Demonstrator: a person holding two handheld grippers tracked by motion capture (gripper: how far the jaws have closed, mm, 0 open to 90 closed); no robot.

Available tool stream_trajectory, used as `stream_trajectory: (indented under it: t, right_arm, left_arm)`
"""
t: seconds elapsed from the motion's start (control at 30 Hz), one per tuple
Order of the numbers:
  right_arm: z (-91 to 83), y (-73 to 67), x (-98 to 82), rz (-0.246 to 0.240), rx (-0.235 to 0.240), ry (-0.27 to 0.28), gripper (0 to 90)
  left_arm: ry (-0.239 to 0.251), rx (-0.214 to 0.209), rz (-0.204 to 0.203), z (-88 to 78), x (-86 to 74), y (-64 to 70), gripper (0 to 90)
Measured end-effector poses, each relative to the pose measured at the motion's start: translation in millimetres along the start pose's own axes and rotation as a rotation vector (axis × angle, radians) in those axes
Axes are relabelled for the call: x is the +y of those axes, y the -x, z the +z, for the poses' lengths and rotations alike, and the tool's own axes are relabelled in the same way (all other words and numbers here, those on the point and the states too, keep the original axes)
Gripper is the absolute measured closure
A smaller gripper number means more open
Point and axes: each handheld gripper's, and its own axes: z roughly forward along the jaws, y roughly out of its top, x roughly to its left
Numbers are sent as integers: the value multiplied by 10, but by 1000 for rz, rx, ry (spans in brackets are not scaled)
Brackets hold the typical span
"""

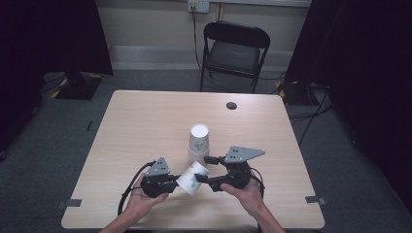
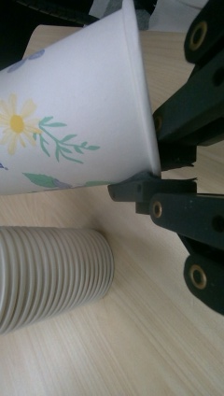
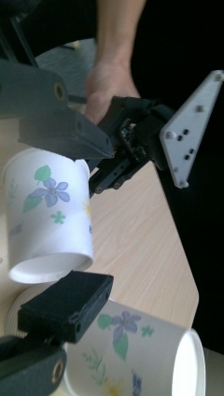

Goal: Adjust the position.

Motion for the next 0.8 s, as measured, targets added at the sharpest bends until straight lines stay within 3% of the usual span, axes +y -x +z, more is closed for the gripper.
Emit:
stream_trajectory:
  t: [0.23,0.43,0.63,0.8]
  right_arm:
    - [171,-47,21,-43,46,-46,412]
    - [198,-25,-18,-70,32,-87,477]
    - [180,6,-75,-89,17,-114,468]
    - [151,41,-111,-92,48,-133,390]
  left_arm:
    - [-28,-32,12,46,13,61,849]
    - [-3,-64,-21,28,19,39,848]
    - [16,-76,-39,9,20,12,844]
    - [23,-85,-56,-5,17,-8,843]
